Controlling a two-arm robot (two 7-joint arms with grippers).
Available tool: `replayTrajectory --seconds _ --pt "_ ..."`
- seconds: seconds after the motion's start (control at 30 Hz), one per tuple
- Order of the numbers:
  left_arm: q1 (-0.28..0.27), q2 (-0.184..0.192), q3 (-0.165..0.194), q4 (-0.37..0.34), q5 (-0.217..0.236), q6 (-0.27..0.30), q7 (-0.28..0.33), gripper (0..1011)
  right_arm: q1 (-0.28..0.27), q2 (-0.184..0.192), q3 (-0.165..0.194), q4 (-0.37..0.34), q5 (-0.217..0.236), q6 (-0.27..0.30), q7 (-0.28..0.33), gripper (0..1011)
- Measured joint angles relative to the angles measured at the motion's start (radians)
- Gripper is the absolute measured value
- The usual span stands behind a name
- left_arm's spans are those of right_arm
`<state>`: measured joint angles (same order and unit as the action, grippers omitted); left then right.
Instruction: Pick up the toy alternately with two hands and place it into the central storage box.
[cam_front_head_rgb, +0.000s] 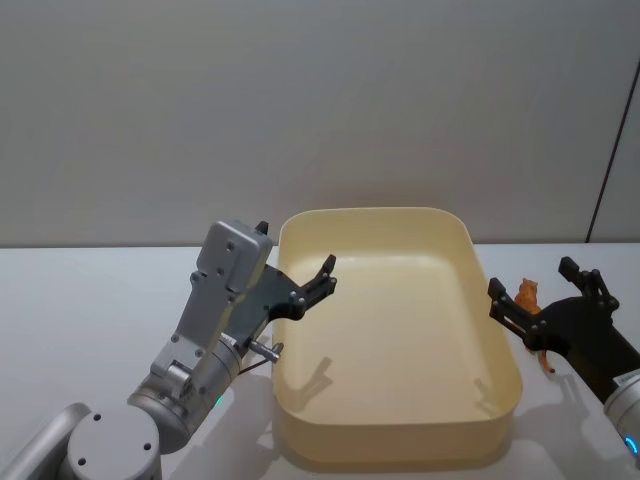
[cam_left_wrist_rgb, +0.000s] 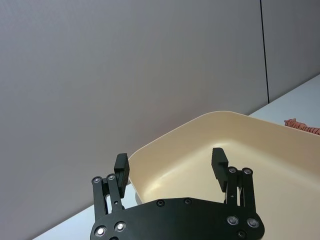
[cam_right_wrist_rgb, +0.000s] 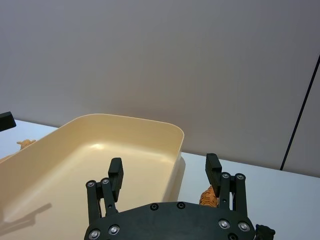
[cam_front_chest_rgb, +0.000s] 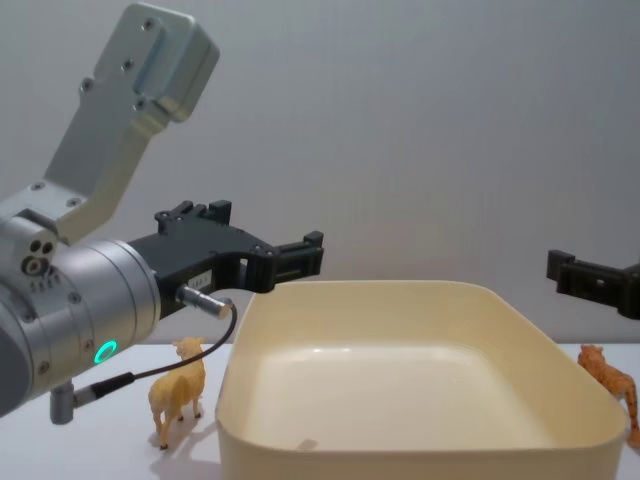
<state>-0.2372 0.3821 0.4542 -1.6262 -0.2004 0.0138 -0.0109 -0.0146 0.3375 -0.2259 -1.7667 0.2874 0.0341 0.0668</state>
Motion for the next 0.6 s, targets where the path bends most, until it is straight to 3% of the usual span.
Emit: replayTrajectory --seconds 0.6 --pt "0.0 0.0 0.0 0.0 0.0 0.0 0.0 1002 0.0 0.0 0.0 0.0 0.0 0.0 0.0 1001"
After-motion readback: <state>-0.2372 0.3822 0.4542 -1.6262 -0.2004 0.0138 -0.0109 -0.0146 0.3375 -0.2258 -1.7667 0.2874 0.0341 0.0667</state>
